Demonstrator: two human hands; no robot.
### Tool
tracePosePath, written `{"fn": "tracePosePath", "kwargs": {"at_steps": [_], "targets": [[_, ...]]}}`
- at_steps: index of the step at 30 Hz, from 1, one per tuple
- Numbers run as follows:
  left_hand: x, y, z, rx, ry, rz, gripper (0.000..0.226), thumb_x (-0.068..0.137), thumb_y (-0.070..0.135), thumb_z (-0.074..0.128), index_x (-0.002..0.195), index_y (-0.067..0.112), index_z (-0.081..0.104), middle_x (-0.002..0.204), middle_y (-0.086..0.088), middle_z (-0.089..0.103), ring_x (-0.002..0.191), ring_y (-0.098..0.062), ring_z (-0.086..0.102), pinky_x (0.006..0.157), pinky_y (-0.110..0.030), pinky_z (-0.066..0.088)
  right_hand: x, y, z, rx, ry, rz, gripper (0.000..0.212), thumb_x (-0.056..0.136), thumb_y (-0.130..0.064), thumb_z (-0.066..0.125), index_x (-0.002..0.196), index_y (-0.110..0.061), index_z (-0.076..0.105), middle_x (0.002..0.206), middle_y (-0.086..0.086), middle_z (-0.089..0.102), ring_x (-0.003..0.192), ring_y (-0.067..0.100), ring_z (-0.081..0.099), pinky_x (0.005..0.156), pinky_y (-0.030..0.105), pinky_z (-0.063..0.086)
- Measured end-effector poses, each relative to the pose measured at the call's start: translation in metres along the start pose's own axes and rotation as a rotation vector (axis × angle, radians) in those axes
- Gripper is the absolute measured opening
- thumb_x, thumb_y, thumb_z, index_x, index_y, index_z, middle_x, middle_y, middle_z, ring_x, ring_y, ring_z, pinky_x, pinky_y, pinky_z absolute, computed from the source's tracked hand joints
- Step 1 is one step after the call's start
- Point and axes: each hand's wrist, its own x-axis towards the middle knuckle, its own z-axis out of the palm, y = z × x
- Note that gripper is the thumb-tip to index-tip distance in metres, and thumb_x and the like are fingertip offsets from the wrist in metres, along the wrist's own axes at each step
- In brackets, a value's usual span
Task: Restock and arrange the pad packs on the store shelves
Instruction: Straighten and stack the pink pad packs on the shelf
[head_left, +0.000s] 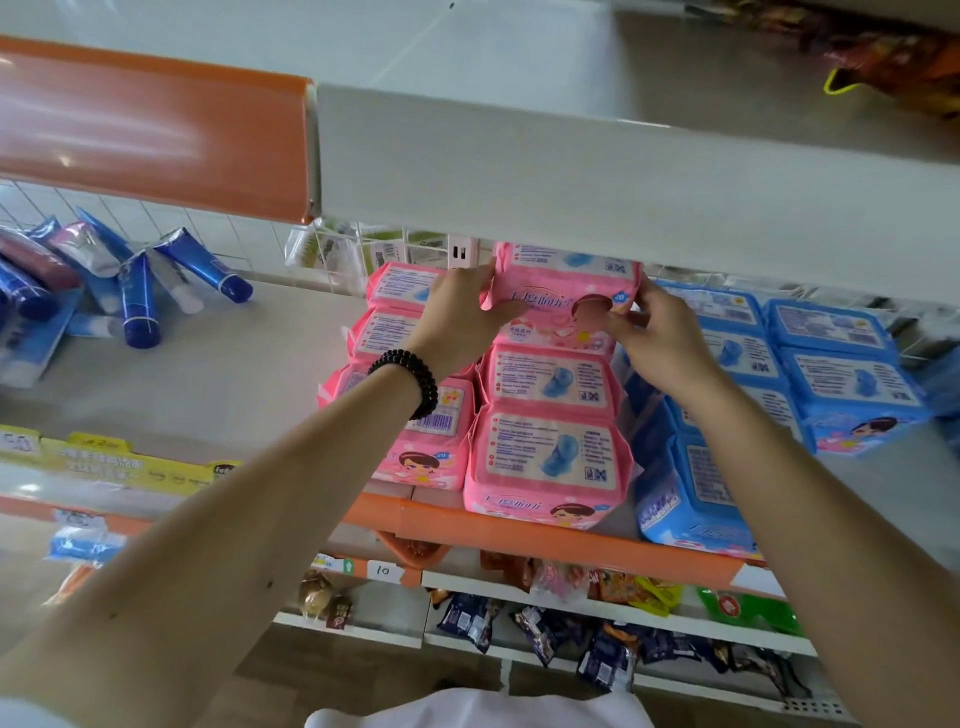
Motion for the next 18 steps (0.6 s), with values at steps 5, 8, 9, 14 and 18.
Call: {"fn": "tracePosePath", "kwargs": {"at_steps": [5,8,9,14,18], "targets": [[-0.005,0.004,-0.007,0.056,-0.105,-0.027,0.034,0.095,0.026,0.066,0.124,0.008,0.059,0.125,-0.005,0.067,0.117,-0.021,0.061,0.091,-0.027,0.047,-0.006,-0.004,0.0,-0.007,-0.022,0.017,0.034,0.099,-0.029,0.059,0.131,-0.02,0.055,0.122,-0.003,0.064,0.106,0.012,0.061,0.071,0.016,0.041],[-0.02,0.011,-0.013,0.057,-0.099,-0.034,0.047,0.099,0.025,0.061,0.141,0.011,0.044,0.141,-0.006,0.057,0.123,-0.015,0.052,0.107,-0.032,0.043,-0.014,-0.007,0.0,-0.039,-0.007,0.023,0.043,0.098,-0.032,0.059,0.137,-0.02,0.048,0.128,-0.004,0.062,0.108,0.012,0.058,0.077,0.021,0.042],[-0.027,0.014,-0.014,0.053,-0.082,-0.043,0.058,0.099,0.026,0.06,0.149,0.012,0.035,0.148,-0.006,0.05,0.13,-0.016,0.048,0.109,-0.032,0.037,-0.019,-0.007,-0.001,-0.037,0.008,0.02,0.05,0.097,-0.036,0.06,0.141,-0.02,0.043,0.131,-0.004,0.061,0.11,0.013,0.058,0.082,0.024,0.044],[-0.066,0.029,-0.011,0.156,0.016,-0.029,0.075,0.101,0.032,0.054,0.159,0.016,0.011,0.165,-0.003,0.021,0.149,-0.023,0.024,0.118,-0.041,0.026,-0.051,-0.001,-0.012,-0.039,0.025,-0.024,0.092,0.087,-0.064,0.057,0.157,-0.02,0.016,0.157,0.003,0.038,0.141,0.027,0.039,0.112,0.042,0.036],[-0.093,0.049,0.004,0.347,0.08,0.085,0.073,0.1,0.039,0.052,0.159,0.018,0.014,0.166,-0.002,0.018,0.15,-0.024,0.023,0.119,-0.043,0.027,-0.075,0.008,-0.023,-0.119,0.014,-0.157,0.109,0.073,-0.089,0.038,0.157,-0.024,0.014,0.162,0.005,0.028,0.148,0.03,0.029,0.114,0.058,0.033]]}}
